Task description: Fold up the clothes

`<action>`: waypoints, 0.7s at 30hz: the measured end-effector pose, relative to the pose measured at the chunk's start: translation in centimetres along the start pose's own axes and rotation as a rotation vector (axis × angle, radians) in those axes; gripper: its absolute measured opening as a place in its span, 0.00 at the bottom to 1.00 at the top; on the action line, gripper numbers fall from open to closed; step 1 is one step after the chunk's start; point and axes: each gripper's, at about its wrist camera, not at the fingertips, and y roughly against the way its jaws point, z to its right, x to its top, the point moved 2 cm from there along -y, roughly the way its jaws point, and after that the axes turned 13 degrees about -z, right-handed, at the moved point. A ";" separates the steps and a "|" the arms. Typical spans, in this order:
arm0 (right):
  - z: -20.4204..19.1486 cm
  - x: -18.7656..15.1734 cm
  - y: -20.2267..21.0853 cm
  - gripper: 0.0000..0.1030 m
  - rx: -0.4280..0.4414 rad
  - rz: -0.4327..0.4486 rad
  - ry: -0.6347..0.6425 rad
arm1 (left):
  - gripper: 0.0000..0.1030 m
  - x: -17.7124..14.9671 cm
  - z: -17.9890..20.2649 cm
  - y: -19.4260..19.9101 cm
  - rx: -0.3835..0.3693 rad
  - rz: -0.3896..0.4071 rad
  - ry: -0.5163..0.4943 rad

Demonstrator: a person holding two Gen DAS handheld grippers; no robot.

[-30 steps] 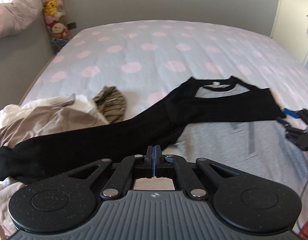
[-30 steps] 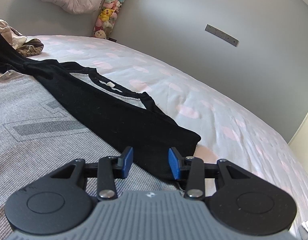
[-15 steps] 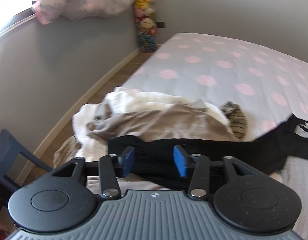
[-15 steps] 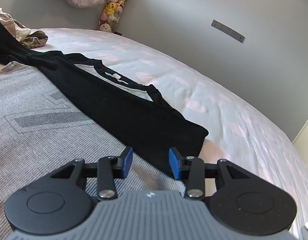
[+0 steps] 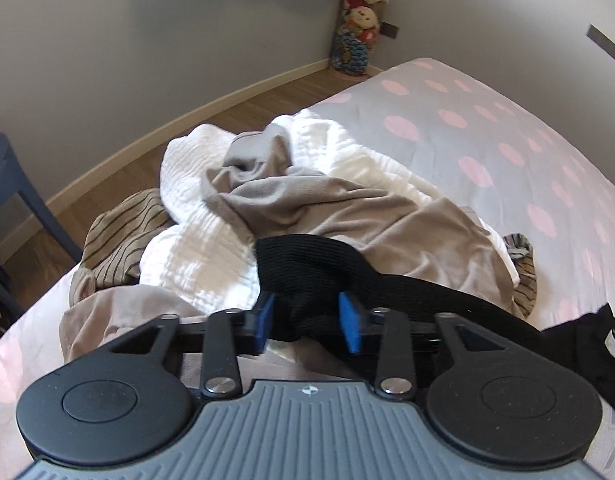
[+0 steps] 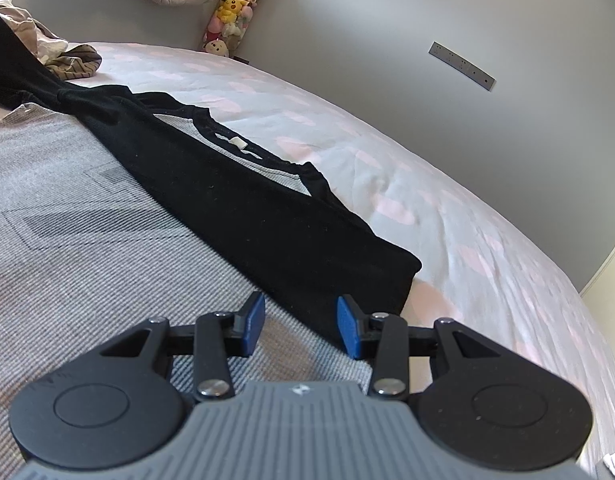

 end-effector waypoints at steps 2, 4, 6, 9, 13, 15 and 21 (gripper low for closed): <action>0.0 0.0 0.1 0.43 0.000 0.002 0.001 | 0.12 0.0 0.6 0.8 0.021 0.019 -0.017; 0.1 0.1 0.2 0.43 0.002 0.007 0.000 | 0.04 0.0 1.1 1.8 0.030 0.042 -0.026; 0.1 0.1 0.5 0.43 0.003 0.015 0.001 | 0.04 -0.1 1.6 3.2 0.015 0.073 -0.033; 0.3 0.3 1.0 0.43 0.004 0.033 -0.002 | 0.04 -0.5 3.4 6.1 -0.029 0.134 -0.066; 0.5 0.5 1.6 0.43 0.007 0.053 -0.012 | 0.04 -1.9 7.1 9.9 -0.142 0.199 -0.123; 0.5 0.4 1.8 0.43 0.007 0.059 -0.012 | 0.04 -3.1 9.6 11.3 -0.200 0.226 -0.166; 0.5 0.6 3.2 0.43 0.035 0.071 -0.035 | 0.04 -8.2 16.1 11.0 -0.350 0.227 -0.228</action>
